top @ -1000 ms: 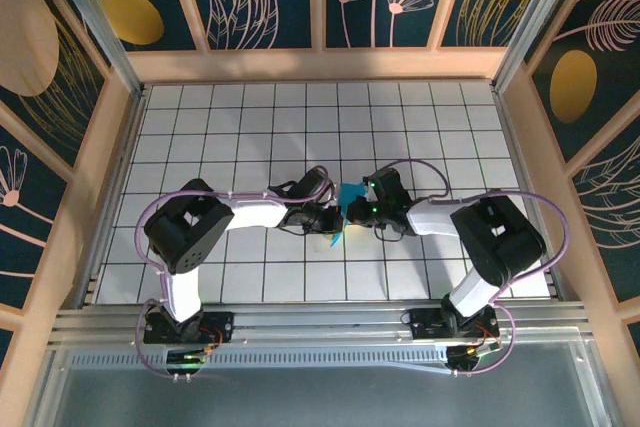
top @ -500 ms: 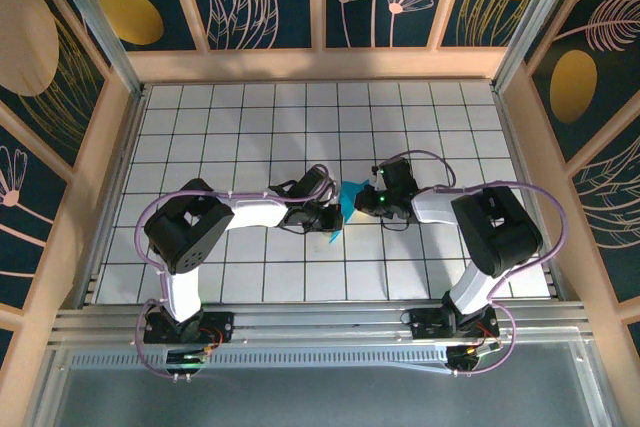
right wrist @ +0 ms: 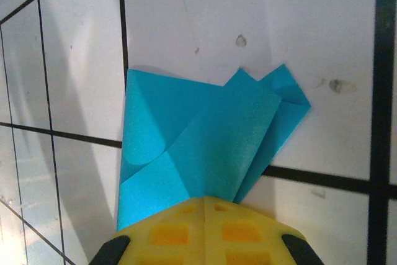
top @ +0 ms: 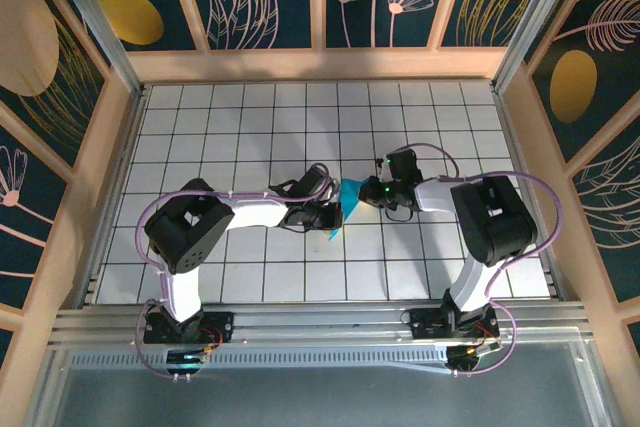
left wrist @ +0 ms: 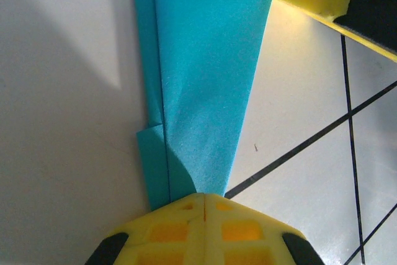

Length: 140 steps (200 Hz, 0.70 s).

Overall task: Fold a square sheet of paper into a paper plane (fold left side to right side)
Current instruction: Fold the wing for the fifth time at the center of the table.

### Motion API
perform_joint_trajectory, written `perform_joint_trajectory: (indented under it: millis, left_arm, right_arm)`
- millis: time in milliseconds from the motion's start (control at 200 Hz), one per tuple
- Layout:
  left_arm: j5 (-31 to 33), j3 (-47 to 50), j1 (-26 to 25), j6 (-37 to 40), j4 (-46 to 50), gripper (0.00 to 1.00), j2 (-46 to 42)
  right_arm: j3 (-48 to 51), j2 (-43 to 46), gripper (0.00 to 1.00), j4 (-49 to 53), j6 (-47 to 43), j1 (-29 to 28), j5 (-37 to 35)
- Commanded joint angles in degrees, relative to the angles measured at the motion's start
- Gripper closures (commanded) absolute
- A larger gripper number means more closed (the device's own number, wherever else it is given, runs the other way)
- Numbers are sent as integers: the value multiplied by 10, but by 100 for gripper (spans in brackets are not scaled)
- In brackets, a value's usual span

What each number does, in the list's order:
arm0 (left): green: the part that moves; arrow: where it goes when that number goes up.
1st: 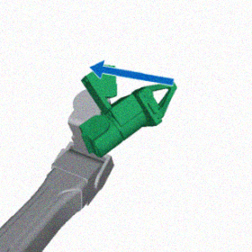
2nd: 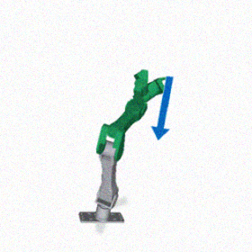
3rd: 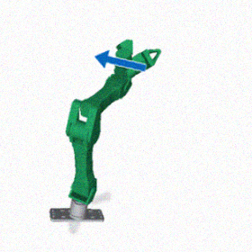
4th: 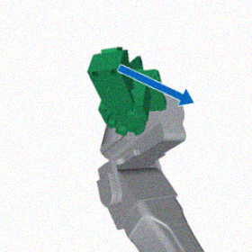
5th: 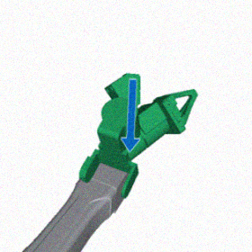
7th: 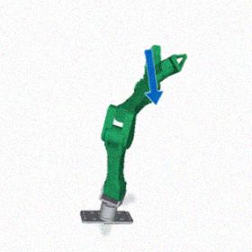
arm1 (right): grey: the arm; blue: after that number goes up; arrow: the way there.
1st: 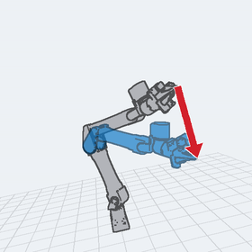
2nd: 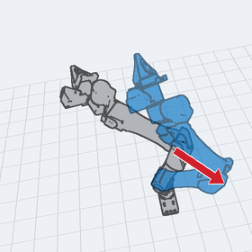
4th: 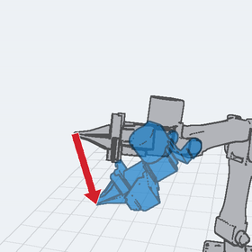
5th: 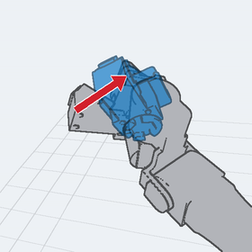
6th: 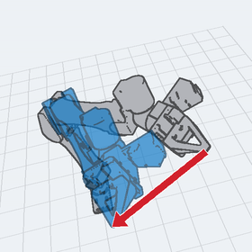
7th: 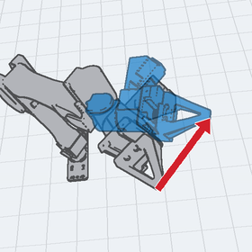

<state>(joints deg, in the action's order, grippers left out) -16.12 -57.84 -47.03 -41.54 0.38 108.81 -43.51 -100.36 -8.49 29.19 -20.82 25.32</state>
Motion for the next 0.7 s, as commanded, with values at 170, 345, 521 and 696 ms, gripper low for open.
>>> perform_joint_trajectory:
  millis: [170,345,521,696]
  left_arm:
    - [33,32,4,7,115,100,30]
    - [31,34,4,5,110,100,30]
    - [32,32,4,3,109,100,27]
    - [32,25,4,3,109,100,27]
  right_arm:
    - [-40,-40,100,9,-31,71,-63]
    - [-64,-64,100,15,-39,94,-60]
    - [-91,-67,100,32,-47,112,-52]
    - [-102,-11,100,64,-57,115,-61]
